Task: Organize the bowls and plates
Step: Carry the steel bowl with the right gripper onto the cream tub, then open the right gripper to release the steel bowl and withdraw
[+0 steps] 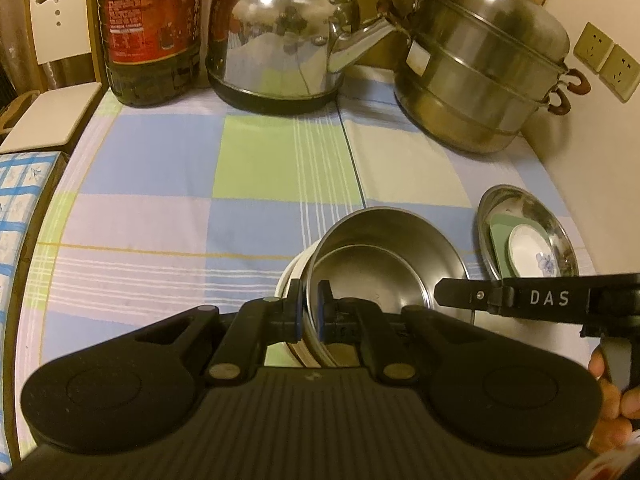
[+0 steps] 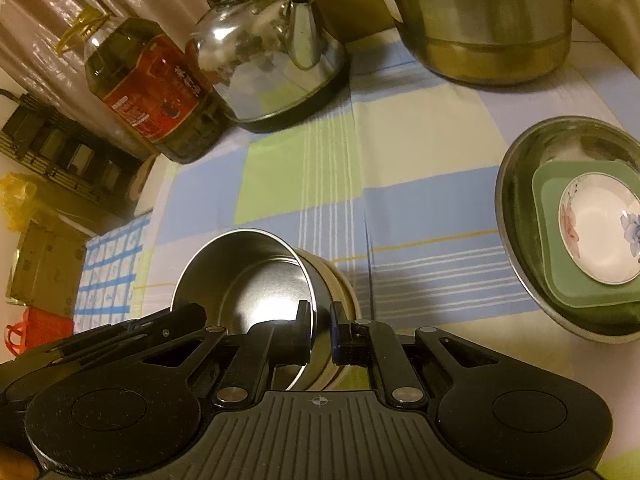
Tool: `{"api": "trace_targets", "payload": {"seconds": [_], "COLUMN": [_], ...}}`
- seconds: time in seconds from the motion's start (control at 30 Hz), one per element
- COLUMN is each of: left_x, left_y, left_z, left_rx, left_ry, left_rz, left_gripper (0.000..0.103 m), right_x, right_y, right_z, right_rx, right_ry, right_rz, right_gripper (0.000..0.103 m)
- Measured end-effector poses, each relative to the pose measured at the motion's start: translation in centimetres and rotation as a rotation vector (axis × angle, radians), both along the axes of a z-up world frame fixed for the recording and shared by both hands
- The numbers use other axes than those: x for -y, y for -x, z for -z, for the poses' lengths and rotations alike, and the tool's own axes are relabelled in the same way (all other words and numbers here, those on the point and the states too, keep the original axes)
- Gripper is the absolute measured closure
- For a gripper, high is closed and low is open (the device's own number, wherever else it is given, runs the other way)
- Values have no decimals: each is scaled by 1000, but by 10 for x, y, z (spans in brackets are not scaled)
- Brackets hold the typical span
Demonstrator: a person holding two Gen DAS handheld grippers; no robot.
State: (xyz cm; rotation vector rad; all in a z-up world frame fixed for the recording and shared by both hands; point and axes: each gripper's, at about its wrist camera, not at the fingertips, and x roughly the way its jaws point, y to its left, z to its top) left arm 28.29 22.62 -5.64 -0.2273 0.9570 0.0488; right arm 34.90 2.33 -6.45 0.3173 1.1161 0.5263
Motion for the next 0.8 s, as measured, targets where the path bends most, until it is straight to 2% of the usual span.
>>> {"api": "trace_targets", "payload": {"seconds": [0.33, 0.63, 0.7, 0.77, 0.8], "left_x": [-3, -3, -2, -1, 0], "left_y": [-5, -5, -3, 0, 2], "left_z": [1, -2, -5, -10, -13], "left_rx": [-3, 5, 17, 31, 39], "left_ry": [1, 0, -5, -10, -11], "left_rz": [9, 21, 24, 27, 28], "left_gripper": [94, 92, 90, 89, 89], "right_x": [-3, -2, 1, 6, 9], "right_y": [-3, 4, 8, 12, 14], "right_z": [1, -1, -4, -7, -9], "right_rx": [-9, 36, 54, 69, 78], "right_ry": [0, 31, 30, 21, 12], "right_rz": [3, 11, 23, 36, 44], "right_gripper": [94, 92, 87, 67, 63]}}
